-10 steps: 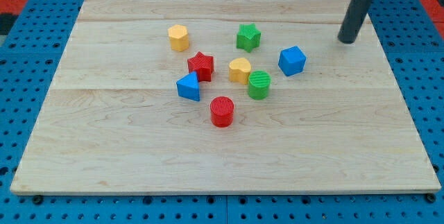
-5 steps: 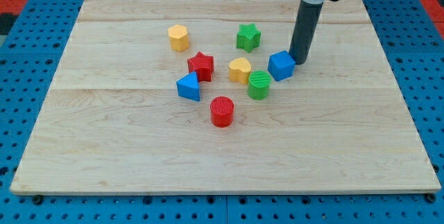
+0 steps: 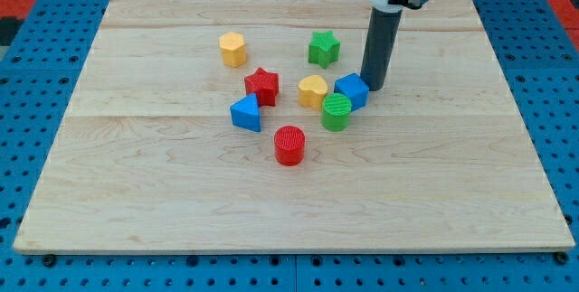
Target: Move the blue cube closer to the green circle
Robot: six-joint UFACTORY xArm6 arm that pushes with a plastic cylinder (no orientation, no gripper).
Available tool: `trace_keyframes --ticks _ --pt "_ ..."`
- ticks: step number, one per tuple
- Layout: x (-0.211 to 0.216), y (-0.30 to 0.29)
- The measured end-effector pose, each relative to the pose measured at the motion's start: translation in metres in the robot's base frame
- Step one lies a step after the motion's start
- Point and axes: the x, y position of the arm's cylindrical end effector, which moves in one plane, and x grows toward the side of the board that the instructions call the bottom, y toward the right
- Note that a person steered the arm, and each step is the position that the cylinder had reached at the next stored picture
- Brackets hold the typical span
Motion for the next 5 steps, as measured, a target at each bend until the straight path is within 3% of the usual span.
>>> trace_keyframes --ticks 2,3,5 --pt "0.022 0.057" --pt "0.05 0.049" --pt "0.045 0.033"
